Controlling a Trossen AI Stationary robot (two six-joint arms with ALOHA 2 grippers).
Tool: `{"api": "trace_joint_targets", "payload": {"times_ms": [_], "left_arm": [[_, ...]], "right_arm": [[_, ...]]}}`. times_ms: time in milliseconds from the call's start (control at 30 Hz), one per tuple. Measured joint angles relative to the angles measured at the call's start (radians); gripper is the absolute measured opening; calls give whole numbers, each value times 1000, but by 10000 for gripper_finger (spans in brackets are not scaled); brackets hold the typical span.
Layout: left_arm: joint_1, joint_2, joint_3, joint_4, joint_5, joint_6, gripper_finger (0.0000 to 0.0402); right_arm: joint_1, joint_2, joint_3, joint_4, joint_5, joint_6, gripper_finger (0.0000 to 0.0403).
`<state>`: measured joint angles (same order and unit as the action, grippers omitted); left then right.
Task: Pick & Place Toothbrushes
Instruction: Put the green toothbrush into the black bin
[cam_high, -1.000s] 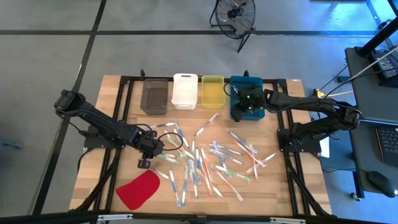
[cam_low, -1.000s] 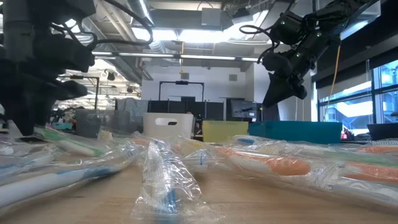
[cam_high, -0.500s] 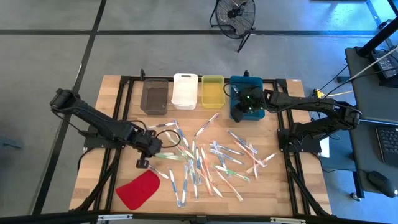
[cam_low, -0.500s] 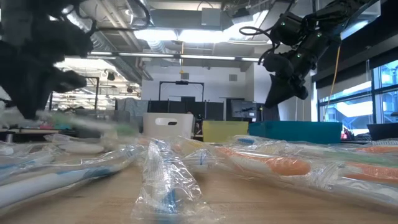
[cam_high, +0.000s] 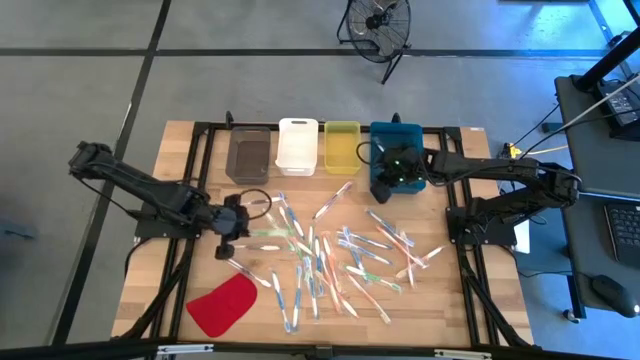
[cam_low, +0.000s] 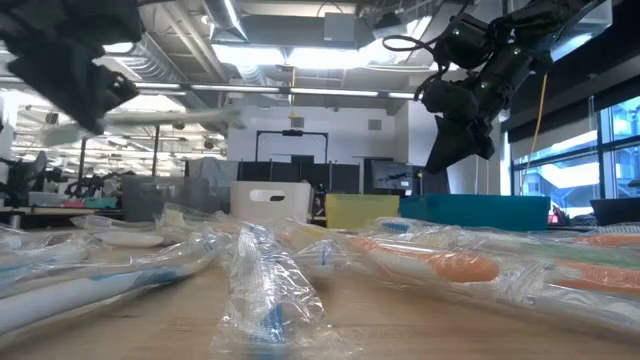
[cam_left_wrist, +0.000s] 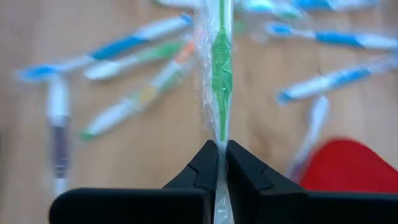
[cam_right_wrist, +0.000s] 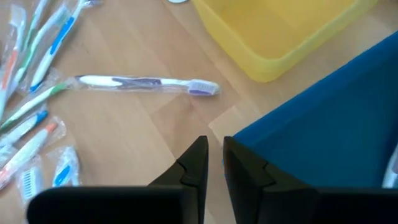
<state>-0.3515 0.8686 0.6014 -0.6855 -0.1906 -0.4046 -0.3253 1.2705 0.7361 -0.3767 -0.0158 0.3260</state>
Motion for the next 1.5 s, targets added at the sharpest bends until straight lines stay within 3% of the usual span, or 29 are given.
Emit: {"api": "trace_joint_targets", "payload": {"times_ms": [233,467,567,1100,1267,1500], "left_arm": [[0,-70,-1,0,-290,-97,15],[41,-102,-2,-1,-483,-174,15],[88,-107,-2,-2,-520,-185,15],[473,-107,-2,4,-512,-138,15],[608,-98,-2,28,-421,-91,15],[781,-48,-2,31,-272,-34,15]], "right_arm": [[40,0,0,7,0,0,47],[89,0,0,22,0,1,30],[109,0,0,29,0,4,24],[215,0,0,41,19,52,9],[240,0,0,41,87,60,13],[242,0,0,41,98,84,26]]}}
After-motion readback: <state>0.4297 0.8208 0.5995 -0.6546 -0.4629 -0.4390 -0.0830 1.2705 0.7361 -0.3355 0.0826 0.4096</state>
